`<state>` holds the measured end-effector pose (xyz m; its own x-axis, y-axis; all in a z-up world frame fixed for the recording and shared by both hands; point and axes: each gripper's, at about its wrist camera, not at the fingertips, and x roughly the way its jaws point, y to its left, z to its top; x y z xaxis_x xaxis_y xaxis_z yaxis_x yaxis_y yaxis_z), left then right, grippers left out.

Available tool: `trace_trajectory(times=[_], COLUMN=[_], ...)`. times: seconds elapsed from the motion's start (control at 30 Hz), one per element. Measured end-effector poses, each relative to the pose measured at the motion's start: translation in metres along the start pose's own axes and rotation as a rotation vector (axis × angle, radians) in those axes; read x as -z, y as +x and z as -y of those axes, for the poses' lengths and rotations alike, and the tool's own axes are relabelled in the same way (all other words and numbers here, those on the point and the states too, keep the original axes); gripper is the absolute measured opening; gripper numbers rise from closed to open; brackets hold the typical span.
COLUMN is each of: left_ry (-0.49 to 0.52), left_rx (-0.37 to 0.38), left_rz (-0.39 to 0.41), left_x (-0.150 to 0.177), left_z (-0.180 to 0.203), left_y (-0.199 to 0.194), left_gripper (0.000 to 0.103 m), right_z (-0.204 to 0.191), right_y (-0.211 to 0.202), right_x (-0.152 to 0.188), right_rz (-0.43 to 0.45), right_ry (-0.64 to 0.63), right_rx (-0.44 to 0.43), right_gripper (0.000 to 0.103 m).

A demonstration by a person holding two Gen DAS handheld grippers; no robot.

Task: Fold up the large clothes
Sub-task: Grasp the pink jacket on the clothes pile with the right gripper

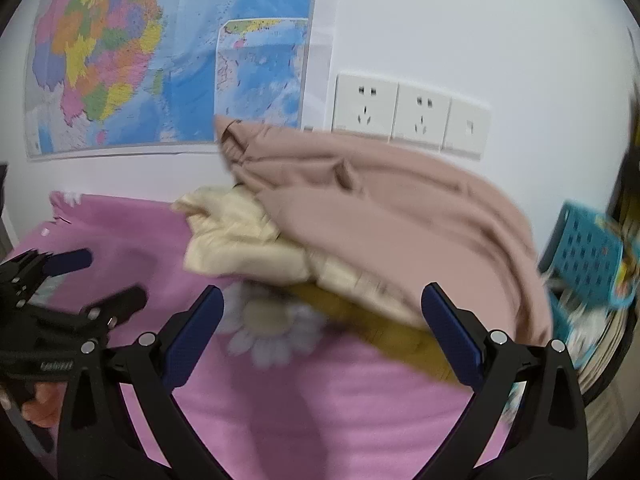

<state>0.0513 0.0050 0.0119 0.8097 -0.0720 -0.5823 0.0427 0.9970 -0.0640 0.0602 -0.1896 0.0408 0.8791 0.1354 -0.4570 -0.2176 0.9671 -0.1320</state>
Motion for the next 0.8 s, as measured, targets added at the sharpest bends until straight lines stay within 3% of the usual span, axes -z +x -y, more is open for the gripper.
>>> trace_trajectory(times=[0.17,0.23,0.33,0.53,0.7,0.77,0.8], left_ry=[-0.003,-0.003,-0.009,-0.009,-0.011,-0.010,-0.008], left_rx=[-0.015,-0.023,-0.038,-0.064,-0.069,-0.070,-0.071], left_rz=[-0.010,-0.011,-0.018,-0.024,-0.041,-0.048,-0.049], left_x=[-0.011,-0.013,-0.017,-0.020,-0.022,-0.022,-0.022], left_z=[-0.003,-0.005,-0.008,-0.014,-0.017,-0.017,-0.017], left_y=[0.017,0.023,0.033,0.046,0.058,0.063,0.064], left_gripper=[0.096,0.096,0.096,0.096,0.096,0.096,0.096], right_z=[0.009,0.010,0.004,-0.027,-0.052,-0.055,-0.053], right_y=[0.034,0.056,0.092,0.142,0.174,0.179,0.180], right_x=[-0.047,-0.067,-0.087,-0.097,-0.093,-0.098,-0.102], right_rz=[0.026,0.003,-0.043,-0.142,-0.170,-0.190,-0.201], right_ry=[-0.071,-0.083,-0.131,-0.271,-0.411,-0.417,-0.414], right_rx=[-0.008,-0.032,-0.058,-0.122,-0.075,-0.099,-0.090], right_gripper=[0.096,0.083,0.075,0.066,0.067,0.051,0.034])
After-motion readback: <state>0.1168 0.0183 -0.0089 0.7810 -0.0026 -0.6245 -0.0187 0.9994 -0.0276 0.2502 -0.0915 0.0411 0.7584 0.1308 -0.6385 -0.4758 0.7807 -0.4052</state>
